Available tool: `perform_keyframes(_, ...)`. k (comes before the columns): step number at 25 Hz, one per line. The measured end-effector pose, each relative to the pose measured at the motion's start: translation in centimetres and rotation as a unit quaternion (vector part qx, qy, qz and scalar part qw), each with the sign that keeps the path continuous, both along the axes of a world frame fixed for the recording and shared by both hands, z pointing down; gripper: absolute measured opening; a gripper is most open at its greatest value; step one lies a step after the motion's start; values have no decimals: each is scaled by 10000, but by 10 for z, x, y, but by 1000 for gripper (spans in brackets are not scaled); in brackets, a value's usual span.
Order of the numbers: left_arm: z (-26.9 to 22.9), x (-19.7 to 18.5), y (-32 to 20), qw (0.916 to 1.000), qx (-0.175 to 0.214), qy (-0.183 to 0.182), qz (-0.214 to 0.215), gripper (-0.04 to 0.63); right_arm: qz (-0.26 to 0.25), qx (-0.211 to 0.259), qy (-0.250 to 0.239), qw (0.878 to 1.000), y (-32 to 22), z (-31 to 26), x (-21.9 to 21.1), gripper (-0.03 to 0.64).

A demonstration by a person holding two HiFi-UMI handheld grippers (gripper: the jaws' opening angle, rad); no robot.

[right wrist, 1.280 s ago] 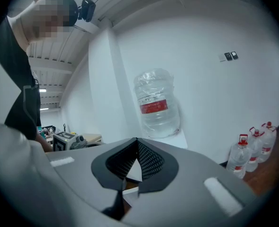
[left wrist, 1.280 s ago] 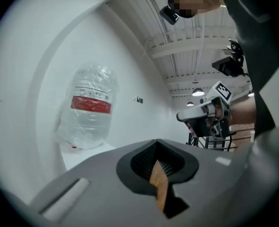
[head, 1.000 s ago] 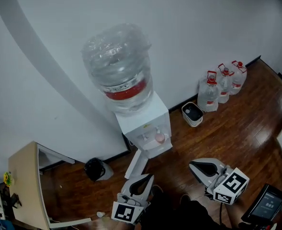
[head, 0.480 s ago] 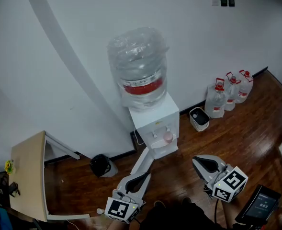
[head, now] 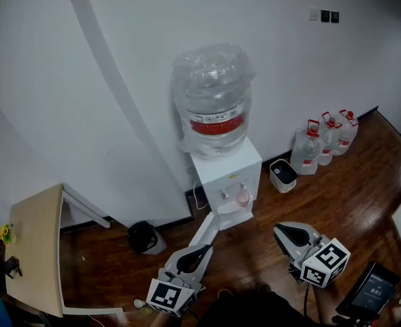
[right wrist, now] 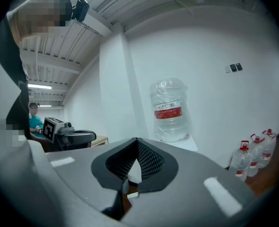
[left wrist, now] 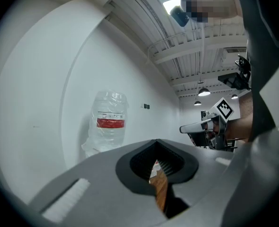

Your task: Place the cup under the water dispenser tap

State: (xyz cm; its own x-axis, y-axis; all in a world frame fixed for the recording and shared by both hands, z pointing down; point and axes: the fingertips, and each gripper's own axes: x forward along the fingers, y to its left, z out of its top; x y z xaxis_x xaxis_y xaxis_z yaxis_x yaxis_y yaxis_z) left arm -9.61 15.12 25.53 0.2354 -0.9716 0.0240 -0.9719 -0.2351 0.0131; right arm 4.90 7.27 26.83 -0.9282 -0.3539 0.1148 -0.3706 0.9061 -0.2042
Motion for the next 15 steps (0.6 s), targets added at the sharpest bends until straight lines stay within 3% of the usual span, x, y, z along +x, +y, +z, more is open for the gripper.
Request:
perform_keyframes(9,1,-12,4,9992,-38,400,66,179,-21,73,132,9999,4,2,-15,0)
perform_keyframes(15,12,-22,5,9993,-321,122,116,179,-42,40,94,9999,8,7,-25,0)
